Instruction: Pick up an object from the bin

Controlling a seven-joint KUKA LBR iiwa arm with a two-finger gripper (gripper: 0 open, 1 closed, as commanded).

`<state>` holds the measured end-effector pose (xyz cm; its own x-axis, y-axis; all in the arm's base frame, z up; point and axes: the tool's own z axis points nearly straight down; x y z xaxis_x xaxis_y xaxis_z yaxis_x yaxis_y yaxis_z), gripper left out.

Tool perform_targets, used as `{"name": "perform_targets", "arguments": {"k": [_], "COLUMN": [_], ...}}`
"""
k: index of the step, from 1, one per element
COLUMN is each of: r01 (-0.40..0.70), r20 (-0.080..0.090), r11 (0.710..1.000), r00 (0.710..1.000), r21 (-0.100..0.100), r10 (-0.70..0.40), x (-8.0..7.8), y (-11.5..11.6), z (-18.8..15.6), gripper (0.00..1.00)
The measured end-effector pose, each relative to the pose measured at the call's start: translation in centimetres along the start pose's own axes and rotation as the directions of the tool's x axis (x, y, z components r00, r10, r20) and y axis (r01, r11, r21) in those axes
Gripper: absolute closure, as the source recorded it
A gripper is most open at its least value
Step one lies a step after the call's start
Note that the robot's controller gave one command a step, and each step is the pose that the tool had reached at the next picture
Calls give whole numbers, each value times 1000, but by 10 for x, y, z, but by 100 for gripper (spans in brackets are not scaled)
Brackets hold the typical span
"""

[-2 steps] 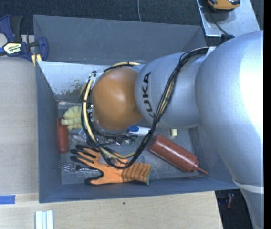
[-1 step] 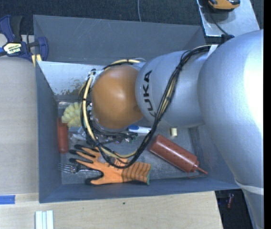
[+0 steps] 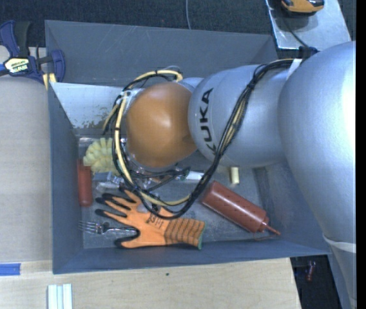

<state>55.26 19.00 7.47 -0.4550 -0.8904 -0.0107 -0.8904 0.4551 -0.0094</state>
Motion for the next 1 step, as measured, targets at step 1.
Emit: {"name": "perform_targets", "arguments": {"k": [1], "r01": [375], "r20": [3], "r11": [927], "r00": [927], "r21": [4], "r10": [-375], "x": [5], "y": [-4], "z": [3], "gripper": [0]}}
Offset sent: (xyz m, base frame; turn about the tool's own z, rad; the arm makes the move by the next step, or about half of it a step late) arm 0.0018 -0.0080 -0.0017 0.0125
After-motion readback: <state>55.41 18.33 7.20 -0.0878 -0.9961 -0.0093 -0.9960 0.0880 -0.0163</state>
